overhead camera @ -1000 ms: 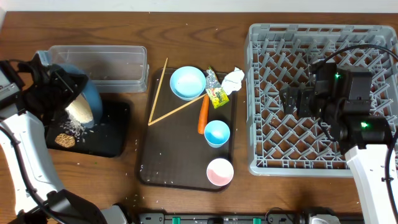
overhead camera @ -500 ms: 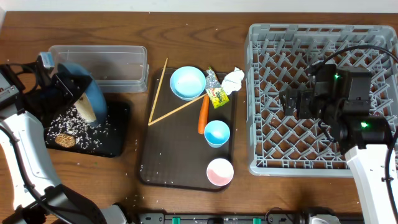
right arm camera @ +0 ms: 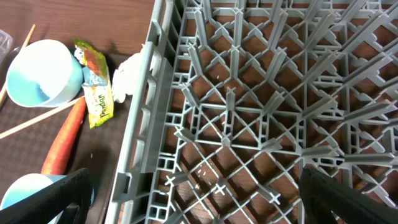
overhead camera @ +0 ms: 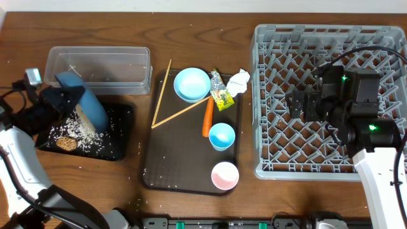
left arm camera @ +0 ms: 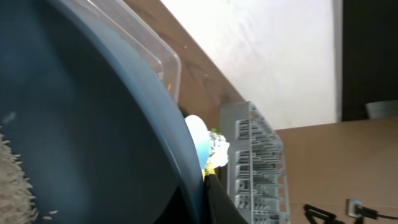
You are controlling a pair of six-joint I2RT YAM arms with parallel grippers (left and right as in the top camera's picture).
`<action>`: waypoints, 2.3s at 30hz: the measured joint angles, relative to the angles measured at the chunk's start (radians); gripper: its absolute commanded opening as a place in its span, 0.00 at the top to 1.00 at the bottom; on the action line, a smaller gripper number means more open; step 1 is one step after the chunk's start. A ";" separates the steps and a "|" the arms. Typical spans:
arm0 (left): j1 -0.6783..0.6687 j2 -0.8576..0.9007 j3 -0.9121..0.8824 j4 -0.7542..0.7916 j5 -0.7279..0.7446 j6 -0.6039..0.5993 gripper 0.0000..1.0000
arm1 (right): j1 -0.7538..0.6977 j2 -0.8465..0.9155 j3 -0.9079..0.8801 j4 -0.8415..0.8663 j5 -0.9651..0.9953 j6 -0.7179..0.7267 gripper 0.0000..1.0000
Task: Sort waste into correct bins and load items into the dishwasher rack
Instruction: 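Carry the plate left over the black tray and tip the rice out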
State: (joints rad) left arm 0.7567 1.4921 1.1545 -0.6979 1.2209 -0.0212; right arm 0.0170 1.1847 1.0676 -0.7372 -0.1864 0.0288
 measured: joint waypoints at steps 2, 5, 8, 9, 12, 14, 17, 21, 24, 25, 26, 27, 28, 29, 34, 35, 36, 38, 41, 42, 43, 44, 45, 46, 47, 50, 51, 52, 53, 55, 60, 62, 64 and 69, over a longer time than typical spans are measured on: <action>0.010 0.000 -0.014 0.000 0.031 0.009 0.94 | 0.000 0.000 0.000 0.000 0.000 0.000 0.01; 0.021 0.000 -0.034 0.000 0.072 0.023 0.94 | 0.000 0.000 0.000 0.000 0.000 0.000 0.01; 0.041 0.000 -0.057 0.000 0.116 0.030 0.94 | 0.000 0.000 0.000 0.000 0.000 0.000 0.01; 0.050 0.000 -0.066 0.000 0.131 0.033 0.94 | 0.000 0.000 0.000 0.000 0.000 0.000 0.01; 0.078 0.000 -0.081 -0.001 0.170 0.042 0.94 | 0.000 0.000 0.000 0.000 0.000 0.000 0.01; 0.099 0.000 -0.084 -0.001 0.197 0.046 0.94 | 0.000 0.000 0.000 0.000 0.000 0.000 0.01; 0.126 0.000 -0.084 -0.001 0.242 0.051 0.94 | 0.000 0.000 0.000 0.000 0.000 0.000 0.01; 0.158 0.000 -0.085 -0.001 0.283 0.055 0.94 | 0.000 0.000 0.000 0.000 0.000 0.000 0.01; 0.184 0.000 -0.085 -0.001 0.298 0.056 0.94 | 0.000 0.000 0.000 0.000 0.000 0.000 0.01; 0.192 0.000 -0.085 -0.001 0.299 0.056 0.94 | 0.000 0.000 0.000 0.000 0.000 0.000 0.01; 0.203 0.000 -0.085 -0.001 0.301 0.056 0.94 | 0.000 0.000 0.000 0.000 0.000 0.000 0.01; 0.215 0.000 -0.085 -0.001 0.302 0.056 0.94 | 0.000 0.000 0.000 -0.001 0.000 0.000 0.01; 0.225 0.000 -0.085 -0.001 0.303 0.056 0.94 | 0.000 0.000 0.000 -0.001 0.000 0.000 0.01; 0.238 0.000 -0.085 -0.003 0.303 0.056 0.94 | 0.000 0.000 0.000 -0.002 0.000 0.000 0.01; 0.264 0.000 -0.085 -0.070 0.304 0.062 0.94 | 0.000 0.000 0.000 -0.003 0.000 0.000 0.01; 0.264 0.000 -0.086 -0.092 0.304 0.072 0.94 | 0.000 0.000 0.000 -0.003 0.000 0.000 0.01; 0.263 0.000 -0.087 -0.101 0.304 0.079 0.94 | 0.000 0.000 0.000 -0.003 0.000 0.000 0.01; 0.263 0.000 -0.089 -0.115 0.307 0.090 0.94 | 0.000 0.000 0.000 -0.004 0.000 0.000 0.01; 0.263 0.000 -0.089 -0.127 0.311 0.106 0.94 | 0.000 0.000 0.000 -0.008 0.000 0.000 0.01; 0.263 0.000 -0.089 -0.129 0.311 0.109 0.93 | 0.000 0.000 0.000 -0.010 0.000 0.000 0.01; 0.263 0.000 -0.089 -0.129 0.312 0.109 0.94 | 0.000 0.000 0.000 -0.010 0.000 0.000 0.01; 0.263 0.000 -0.089 -0.129 0.313 0.109 0.94 | 0.000 0.000 0.000 -0.011 0.000 0.000 0.01; 0.263 0.000 -0.089 -0.129 0.314 0.109 0.94 | 0.000 0.000 0.000 -0.011 0.000 0.000 0.01; 0.263 0.000 -0.089 -0.129 0.315 0.113 0.94 | 0.000 0.000 0.000 -0.011 0.000 0.000 0.01; 0.263 0.000 -0.089 -0.129 0.315 0.119 0.94 | 0.000 0.000 0.000 -0.011 0.000 0.000 0.01; 0.263 0.000 -0.089 -0.129 0.315 0.129 0.94 | 0.000 0.000 0.000 -0.011 0.000 0.000 0.01; 0.263 0.000 -0.089 -0.129 0.315 0.131 0.94 | 0.000 0.000 0.000 -0.011 0.000 0.000 0.01; 0.262 0.000 -0.089 -0.129 0.315 0.131 0.94 | 0.000 0.000 0.000 -0.011 0.000 0.000 0.01; 0.262 0.000 -0.089 -0.129 0.317 0.132 0.94 | 0.000 0.000 0.000 -0.011 0.000 0.000 0.01; 0.262 0.000 -0.089 -0.128 0.318 0.135 0.94 | 0.000 0.000 0.000 -0.011 0.000 0.000 0.01; 0.256 0.000 -0.089 -0.116 0.318 0.150 0.94 | 0.000 0.000 0.000 -0.011 0.000 0.000 0.01; 0.240 -0.001 -0.089 -0.098 0.318 0.154 0.94 | 0.000 0.000 0.000 -0.010 0.000 0.000 0.01; 0.203 -0.007 -0.089 -0.074 0.317 0.155 0.94 | 0.000 0.000 0.000 -0.007 0.000 0.000 0.01; 0.088 -0.034 -0.086 -0.002 0.317 0.134 0.94 | 0.000 0.000 0.000 -0.007 0.000 0.000 0.01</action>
State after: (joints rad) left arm 0.8448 1.4578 1.0687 -0.7002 1.5383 0.1131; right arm 0.0170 1.1847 1.0676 -0.7441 -0.1864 0.0288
